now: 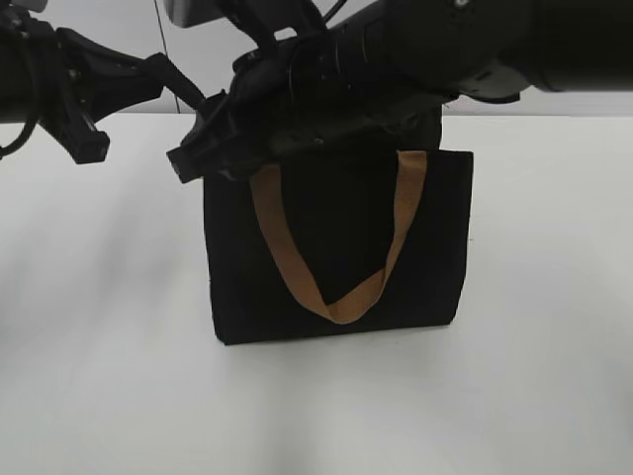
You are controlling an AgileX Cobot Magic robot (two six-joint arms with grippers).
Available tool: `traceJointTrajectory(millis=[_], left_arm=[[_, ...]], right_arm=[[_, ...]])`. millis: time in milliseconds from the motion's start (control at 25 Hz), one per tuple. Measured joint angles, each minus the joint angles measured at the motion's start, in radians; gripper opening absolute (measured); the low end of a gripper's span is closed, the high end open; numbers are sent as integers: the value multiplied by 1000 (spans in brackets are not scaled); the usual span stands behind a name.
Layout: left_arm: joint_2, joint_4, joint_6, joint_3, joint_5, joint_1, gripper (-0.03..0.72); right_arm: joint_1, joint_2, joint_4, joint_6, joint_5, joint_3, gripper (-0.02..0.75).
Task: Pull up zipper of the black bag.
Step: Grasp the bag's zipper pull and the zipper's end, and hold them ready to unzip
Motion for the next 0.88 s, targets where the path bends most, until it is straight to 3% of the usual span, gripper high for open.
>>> traceJointTrajectory(millis=[600, 880], left_arm=[[0, 1, -1, 0, -43, 0, 25], [0, 1, -1, 0, -46, 0, 25]], right_arm=[[0, 53, 4, 198, -98, -5, 214], [0, 65, 4, 245, -111, -5, 57]])
